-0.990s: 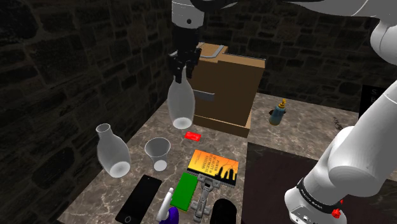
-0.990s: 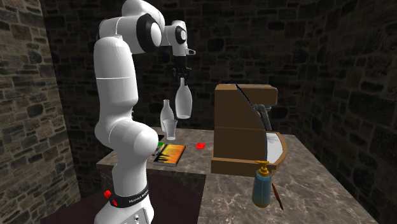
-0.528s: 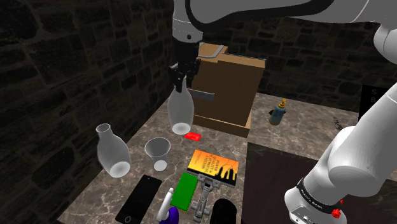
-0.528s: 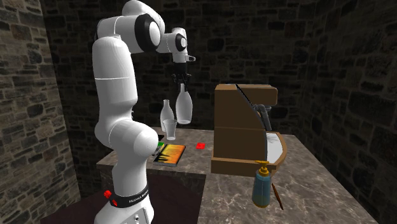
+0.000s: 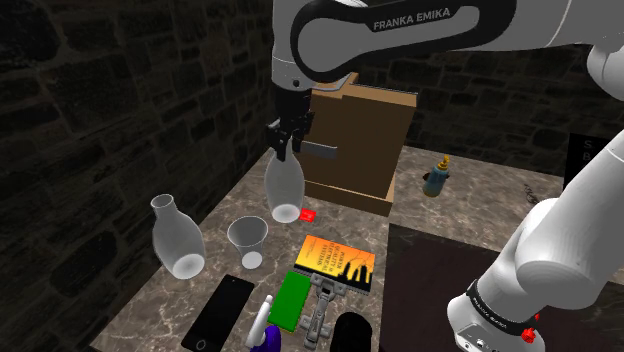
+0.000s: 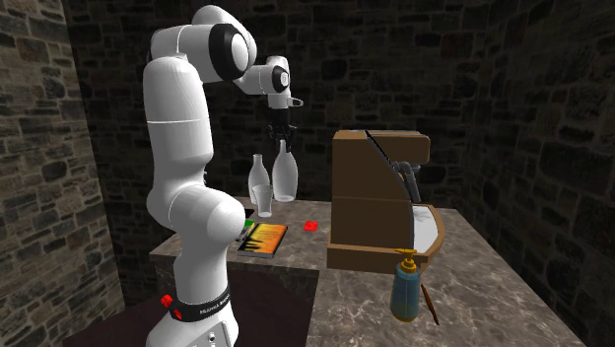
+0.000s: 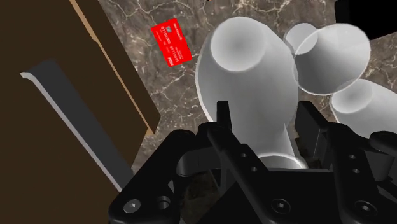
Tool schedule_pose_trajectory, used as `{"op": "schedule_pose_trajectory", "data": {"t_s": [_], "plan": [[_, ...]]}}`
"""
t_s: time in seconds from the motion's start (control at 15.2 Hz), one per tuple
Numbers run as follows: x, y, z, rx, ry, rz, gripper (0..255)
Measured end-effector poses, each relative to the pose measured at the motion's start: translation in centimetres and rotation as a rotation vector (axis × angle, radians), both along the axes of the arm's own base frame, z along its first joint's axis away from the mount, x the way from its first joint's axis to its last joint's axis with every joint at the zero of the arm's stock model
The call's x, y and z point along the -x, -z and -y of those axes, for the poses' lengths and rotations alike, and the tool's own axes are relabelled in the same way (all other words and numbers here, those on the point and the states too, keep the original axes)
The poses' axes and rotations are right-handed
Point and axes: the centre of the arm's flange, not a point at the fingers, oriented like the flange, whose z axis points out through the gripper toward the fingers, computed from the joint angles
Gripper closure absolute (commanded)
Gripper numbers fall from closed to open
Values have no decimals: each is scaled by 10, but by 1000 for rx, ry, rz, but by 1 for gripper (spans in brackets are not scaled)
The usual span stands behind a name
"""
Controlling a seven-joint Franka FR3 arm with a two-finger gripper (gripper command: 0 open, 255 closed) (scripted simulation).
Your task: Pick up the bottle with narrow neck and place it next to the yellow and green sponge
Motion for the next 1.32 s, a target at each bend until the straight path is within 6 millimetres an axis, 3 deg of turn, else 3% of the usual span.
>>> {"op": "schedule_pose_trajectory", "data": {"t_s": [1.12, 1.32], "plan": [[-1, 91, 0, 0, 0, 0, 255], [0, 98, 0, 0, 0, 0, 255]]}}
